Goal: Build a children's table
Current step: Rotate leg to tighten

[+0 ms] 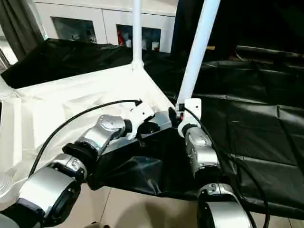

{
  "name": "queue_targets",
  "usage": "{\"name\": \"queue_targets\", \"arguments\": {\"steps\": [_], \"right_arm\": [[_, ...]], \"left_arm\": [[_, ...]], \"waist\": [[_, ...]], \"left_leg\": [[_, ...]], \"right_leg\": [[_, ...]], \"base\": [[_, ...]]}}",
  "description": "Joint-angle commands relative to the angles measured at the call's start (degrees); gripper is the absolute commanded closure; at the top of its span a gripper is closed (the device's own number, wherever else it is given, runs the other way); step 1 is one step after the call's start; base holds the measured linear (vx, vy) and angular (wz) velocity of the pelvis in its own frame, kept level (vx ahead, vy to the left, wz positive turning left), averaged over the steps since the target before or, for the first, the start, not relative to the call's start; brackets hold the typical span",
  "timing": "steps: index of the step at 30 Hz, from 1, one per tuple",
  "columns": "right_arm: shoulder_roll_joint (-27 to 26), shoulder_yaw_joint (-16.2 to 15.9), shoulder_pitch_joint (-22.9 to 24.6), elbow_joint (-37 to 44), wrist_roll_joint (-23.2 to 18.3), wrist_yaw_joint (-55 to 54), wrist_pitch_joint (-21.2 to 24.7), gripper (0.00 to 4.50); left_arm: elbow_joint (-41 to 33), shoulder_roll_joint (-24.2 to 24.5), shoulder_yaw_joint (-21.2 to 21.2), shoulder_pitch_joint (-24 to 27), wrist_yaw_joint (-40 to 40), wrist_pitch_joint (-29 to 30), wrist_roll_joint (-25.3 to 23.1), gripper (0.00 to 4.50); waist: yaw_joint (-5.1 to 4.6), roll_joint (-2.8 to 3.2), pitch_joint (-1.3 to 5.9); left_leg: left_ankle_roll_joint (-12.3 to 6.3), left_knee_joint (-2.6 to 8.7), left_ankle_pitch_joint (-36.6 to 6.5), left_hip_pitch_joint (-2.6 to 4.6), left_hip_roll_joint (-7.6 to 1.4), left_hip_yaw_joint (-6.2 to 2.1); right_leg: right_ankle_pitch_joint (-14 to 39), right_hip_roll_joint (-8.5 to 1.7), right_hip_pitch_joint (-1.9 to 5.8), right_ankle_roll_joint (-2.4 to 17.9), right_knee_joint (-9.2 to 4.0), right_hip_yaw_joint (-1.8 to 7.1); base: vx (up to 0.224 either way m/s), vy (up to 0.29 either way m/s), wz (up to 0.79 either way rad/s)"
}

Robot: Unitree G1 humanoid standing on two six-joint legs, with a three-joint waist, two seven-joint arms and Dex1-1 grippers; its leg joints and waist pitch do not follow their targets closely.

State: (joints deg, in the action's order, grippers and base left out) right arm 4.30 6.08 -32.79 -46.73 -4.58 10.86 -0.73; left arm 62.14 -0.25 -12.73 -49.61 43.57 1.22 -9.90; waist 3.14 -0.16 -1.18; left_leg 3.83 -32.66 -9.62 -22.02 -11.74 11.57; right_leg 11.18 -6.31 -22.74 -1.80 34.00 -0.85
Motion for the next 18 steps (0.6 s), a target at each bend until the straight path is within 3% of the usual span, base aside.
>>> {"name": "queue_targets", "arguments": {"steps": [1,2,6,10,11,14,18], "right_arm": [[-2.2,-4.5,0.2,-0.5,0.0,5.1,0.6,0.83],[-0.8,-5.0,0.8,1.1,-0.8,9.7,0.7,0.83],[4.2,-6.6,3.2,5.6,-2.2,21.4,-0.3,0.83],[9.0,-7.5,5.3,9.6,-4.5,32.6,1.2,0.83],[11.2,-7.3,5.7,10.6,-5.4,36.8,1.9,0.83],[13.5,-6.6,5.6,10.6,-6.3,40.3,1.9,0.83],[15.5,-6.1,5.3,10.3,-6.9,43.5,2.0,0.83]], "left_arm": [[2.3,-1.5,-1.3,1.8,1.3,0.6,-0.2,4.5],[2.1,-0.1,-1.5,2.0,4.0,0.1,-0.3,4.5],[1.8,3.4,-2.1,2.1,9.6,-0.3,-0.4,4.5],[1.9,6.5,-2.7,2.1,13.9,-1.1,-0.8,4.5],[1.6,8.0,-2.8,2.1,16.7,-1.8,-0.7,4.5],[0.9,9.7,-2.6,2.2,20.8,-2.7,0.0,4.5],[0.1,11.2,-2.5,2.5,24.2,-3.3,1.1,4.5]], "waist": [[-0.24,-0.65,2.34],[-0.24,-1.01,2.39],[-0.14,-1.05,2.54],[0.08,-1.14,2.52],[0.0,-1.39,2.49],[0.01,-1.2,2.47],[0.29,-1.51,2.43]], "left_leg": [[-1.82,4.16,-16.7,0.89,-0.83,-0.54],[-2.19,4.04,-16.7,0.85,-0.82,-0.49],[-4.37,3.56,-12.6,0.55,-0.79,-0.33],[-5.54,3.41,-11.5,0.66,-0.82,-0.36],[-6.07,3.36,-11.5,0.65,-0.97,-0.25],[-5.81,3.36,-11.8,0.81,-1.16,-0.21],[-5.7,3.25,-11.4,0.9,-1.37,-0.01]], "right_leg": [[12.4,-0.94,1.56,9.9,-4.63,0.37],[12.0,-0.92,1.65,9.9,-4.58,0.35],[5.2,-0.94,2.03,11.5,-3.94,0.39],[3.4,-0.78,2.41,12.7,-3.85,0.29],[2.9,-0.82,2.29,13.5,-3.72,0.33],[3.4,-0.88,2.11,14.7,-3.55,0.33],[2.2,-0.8,2.11,16.0,-3.2,0.31]], "base": [[0.0,0.0,0.0],[0.0,0.0,0.0],[0.0,0.0,0.0],[0.0,0.0,0.0],[0.0,0.0,0.0],[0.0,0.0,0.0],[0.0,0.0,0.0]]}}
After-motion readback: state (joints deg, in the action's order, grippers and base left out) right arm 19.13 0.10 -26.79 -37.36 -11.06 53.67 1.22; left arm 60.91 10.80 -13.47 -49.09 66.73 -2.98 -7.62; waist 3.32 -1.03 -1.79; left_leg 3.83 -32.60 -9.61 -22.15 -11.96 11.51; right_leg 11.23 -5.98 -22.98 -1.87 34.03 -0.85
